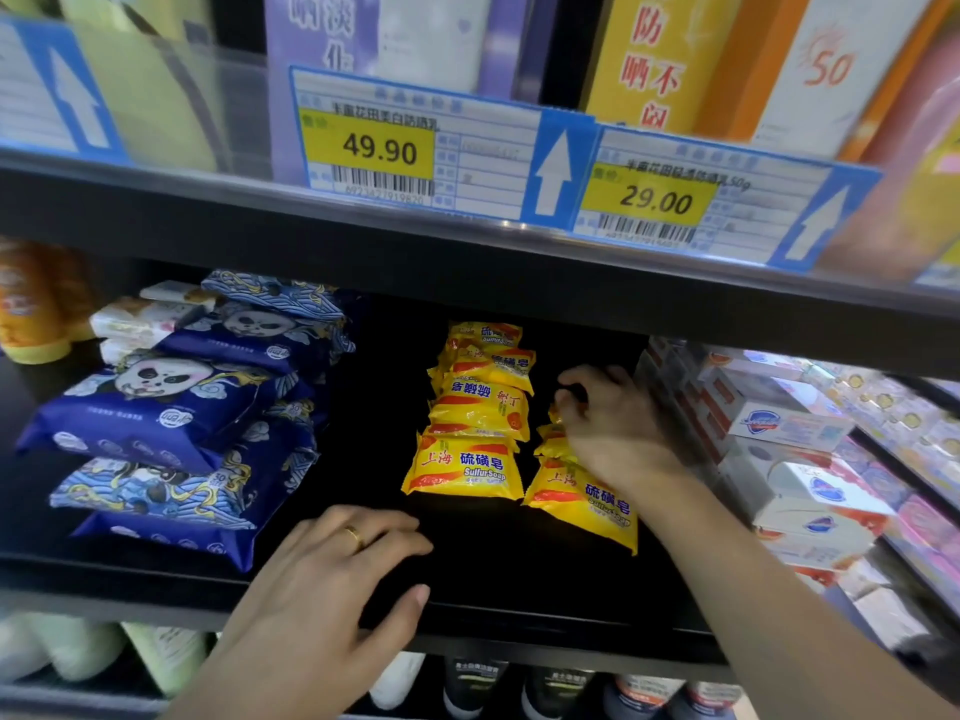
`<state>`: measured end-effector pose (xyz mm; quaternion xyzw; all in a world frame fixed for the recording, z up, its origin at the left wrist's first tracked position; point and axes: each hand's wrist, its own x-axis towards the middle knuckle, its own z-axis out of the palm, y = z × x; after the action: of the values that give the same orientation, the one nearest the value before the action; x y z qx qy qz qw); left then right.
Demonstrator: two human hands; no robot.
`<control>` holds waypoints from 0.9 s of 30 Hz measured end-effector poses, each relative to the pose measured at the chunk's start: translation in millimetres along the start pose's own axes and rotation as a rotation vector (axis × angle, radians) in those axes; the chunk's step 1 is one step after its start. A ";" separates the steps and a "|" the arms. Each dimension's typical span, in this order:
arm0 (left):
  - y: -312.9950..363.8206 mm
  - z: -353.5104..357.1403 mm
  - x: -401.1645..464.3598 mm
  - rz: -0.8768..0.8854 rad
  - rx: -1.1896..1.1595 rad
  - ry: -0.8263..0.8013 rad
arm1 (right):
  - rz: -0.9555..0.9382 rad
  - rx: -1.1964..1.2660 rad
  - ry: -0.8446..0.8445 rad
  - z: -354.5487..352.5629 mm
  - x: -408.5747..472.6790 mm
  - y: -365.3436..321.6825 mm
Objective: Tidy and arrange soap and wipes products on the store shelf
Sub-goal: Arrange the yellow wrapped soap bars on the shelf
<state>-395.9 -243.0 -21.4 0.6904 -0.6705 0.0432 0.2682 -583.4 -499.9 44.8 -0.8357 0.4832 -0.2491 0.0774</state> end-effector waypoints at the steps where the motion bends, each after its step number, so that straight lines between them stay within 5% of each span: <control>1: -1.3 -0.9 -0.5 -0.022 0.008 0.006 | -0.097 0.006 0.053 -2.3 -13.5 -13.1; 4: -5.7 -4.8 -2.2 -0.070 0.037 -0.008 | -0.329 -0.099 -0.088 -4.6 -52.3 -49.6; 9: -1.9 -6.8 -3.2 -0.096 0.048 -0.015 | -0.452 -0.360 -0.157 19.2 -80.7 -67.1; 23: 9.1 0.5 17.3 -0.397 -0.391 0.114 | -0.468 -0.067 -0.096 22.4 -112.1 -64.3; 27: 6.9 -8.3 29.3 -0.460 -0.448 0.034 | -0.481 0.039 -0.034 19.6 -125.1 -58.7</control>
<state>-397.1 -265.6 0.1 0.7467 -0.4851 -0.1558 0.4275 -579.9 -365.6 6.9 -0.9291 0.2641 -0.2556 0.0399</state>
